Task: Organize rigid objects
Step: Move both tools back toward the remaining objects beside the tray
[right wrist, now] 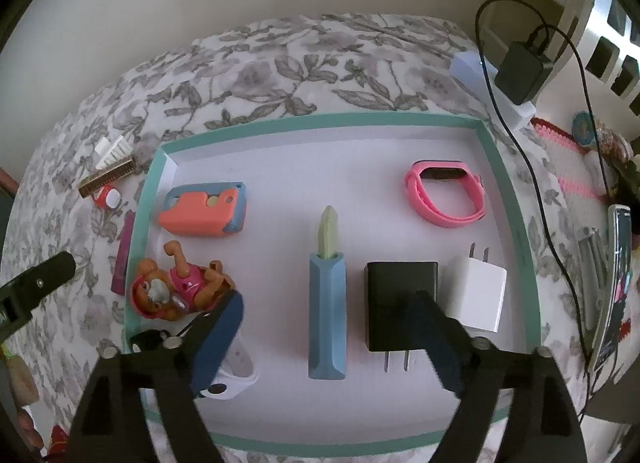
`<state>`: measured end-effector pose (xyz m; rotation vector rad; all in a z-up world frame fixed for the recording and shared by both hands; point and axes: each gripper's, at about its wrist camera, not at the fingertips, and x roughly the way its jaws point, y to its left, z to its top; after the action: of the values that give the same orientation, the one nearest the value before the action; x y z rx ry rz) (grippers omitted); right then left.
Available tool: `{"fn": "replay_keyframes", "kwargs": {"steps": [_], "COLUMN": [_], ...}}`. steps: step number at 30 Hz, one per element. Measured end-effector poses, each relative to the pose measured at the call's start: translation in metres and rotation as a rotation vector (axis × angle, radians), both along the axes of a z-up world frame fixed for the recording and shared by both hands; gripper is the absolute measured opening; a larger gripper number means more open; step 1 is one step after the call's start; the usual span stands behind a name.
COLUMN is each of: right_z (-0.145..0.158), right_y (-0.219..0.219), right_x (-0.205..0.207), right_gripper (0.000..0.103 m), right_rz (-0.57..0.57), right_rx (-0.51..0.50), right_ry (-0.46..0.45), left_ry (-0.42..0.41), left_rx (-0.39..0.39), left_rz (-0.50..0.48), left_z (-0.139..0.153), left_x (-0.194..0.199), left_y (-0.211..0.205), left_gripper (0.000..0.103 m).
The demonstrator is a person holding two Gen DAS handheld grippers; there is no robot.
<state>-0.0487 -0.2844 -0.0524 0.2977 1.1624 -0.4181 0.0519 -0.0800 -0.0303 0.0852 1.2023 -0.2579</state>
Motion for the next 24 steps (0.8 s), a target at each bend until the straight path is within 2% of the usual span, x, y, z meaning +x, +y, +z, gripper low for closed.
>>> {"fn": "replay_keyframes", "kwargs": {"steps": [2,10,15,24], "right_z": [0.001,0.000,0.010,0.033], "right_y": [0.000,-0.001,0.001,0.037], "right_x": [0.000,0.000,0.001,0.025], "right_gripper": [0.103,0.103,0.103,0.103], "right_rz": [0.000,-0.018,-0.033,0.039], "right_rx": [0.004,0.051,0.061,0.052], "right_ry": [-0.009,-0.033,-0.073,-0.160], "left_ry": [-0.002,-0.015,-0.038,-0.077], "left_rx": [-0.011,-0.049,-0.076,-0.094], "left_rz": [0.011,0.064,0.137,0.244], "left_z": [0.001,0.007,0.013,0.021], "left_x": [0.002,0.011,0.024,0.042], "left_y": [0.003,0.020,0.048,0.092], "left_gripper": [0.100,0.100,0.100,0.100]}}
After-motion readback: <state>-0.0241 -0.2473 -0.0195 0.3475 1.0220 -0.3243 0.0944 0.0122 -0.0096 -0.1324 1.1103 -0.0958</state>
